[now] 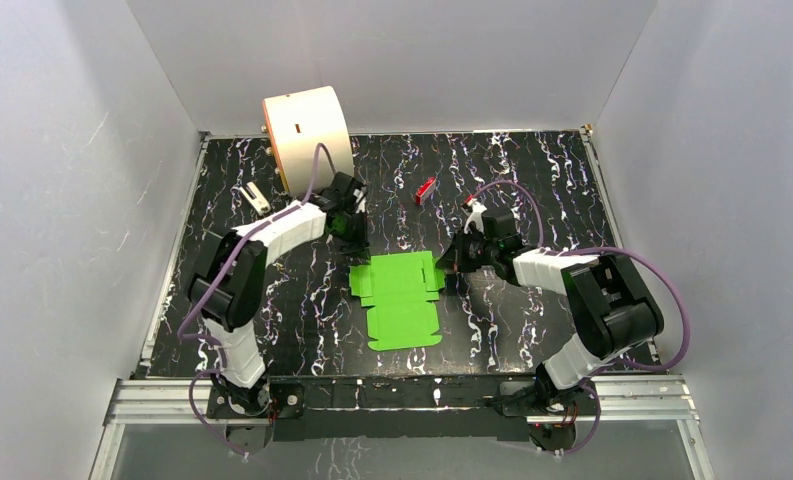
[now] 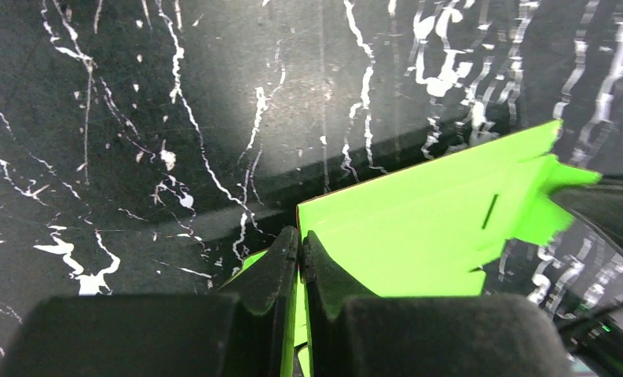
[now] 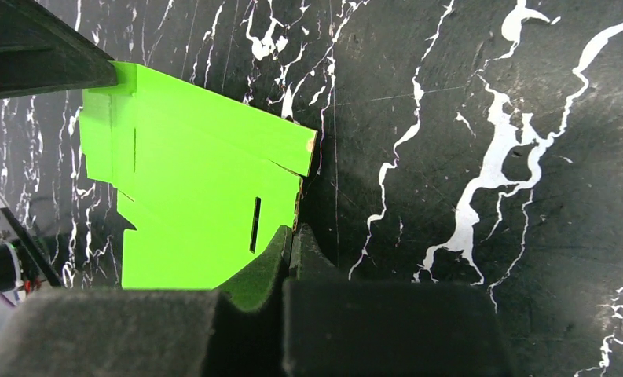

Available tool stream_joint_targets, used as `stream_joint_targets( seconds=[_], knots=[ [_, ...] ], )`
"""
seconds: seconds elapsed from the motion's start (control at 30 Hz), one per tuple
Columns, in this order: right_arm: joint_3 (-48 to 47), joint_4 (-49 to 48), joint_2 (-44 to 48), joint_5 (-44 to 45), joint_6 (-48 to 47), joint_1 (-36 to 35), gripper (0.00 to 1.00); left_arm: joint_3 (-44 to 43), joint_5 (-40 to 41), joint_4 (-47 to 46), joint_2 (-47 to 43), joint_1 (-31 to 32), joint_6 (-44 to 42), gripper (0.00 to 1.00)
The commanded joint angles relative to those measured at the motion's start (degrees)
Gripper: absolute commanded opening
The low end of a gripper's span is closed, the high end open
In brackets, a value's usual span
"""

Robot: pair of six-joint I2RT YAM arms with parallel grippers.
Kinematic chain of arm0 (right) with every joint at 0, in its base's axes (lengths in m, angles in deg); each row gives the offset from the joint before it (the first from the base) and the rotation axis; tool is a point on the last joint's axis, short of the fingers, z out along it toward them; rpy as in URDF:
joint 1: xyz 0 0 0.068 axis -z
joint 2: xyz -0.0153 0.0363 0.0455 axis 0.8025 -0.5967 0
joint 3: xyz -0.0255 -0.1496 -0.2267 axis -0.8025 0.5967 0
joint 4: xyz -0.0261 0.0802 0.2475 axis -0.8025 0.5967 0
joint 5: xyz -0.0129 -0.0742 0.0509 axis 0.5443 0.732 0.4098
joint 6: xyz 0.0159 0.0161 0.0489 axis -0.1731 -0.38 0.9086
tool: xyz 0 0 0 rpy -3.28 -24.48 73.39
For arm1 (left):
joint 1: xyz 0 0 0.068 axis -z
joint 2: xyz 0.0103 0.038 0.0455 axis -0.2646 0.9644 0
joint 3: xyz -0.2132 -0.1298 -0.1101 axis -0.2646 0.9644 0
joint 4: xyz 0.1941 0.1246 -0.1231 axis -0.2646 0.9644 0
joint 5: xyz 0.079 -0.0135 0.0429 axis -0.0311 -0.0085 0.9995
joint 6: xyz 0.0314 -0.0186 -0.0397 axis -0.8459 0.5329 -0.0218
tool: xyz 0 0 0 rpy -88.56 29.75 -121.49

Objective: Fold the paper box

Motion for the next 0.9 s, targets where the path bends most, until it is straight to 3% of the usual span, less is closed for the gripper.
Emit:
stream_joint_targets(
  seconds=[0.0, 0.2, 0.87],
  knots=[
    [-3.1, 0.1, 1.0, 2.8, -0.4, -2.3, 0.00, -4.6, 8.3, 7.2, 2.4, 3.7, 0.3, 0.03],
    [-3.5, 0.3, 0.9, 4.5, 0.7, -3.8, 0.00, -8.3, 16.4, 10.9, 4.9, 6.7, 0.0, 0.01],
    [-4.2, 0.6, 1.3, 7.1, 2.4, -5.0, 0.02, -13.3, 21.2, 14.8, 9.6, 10.3, 1.0, 0.00]
  ],
)
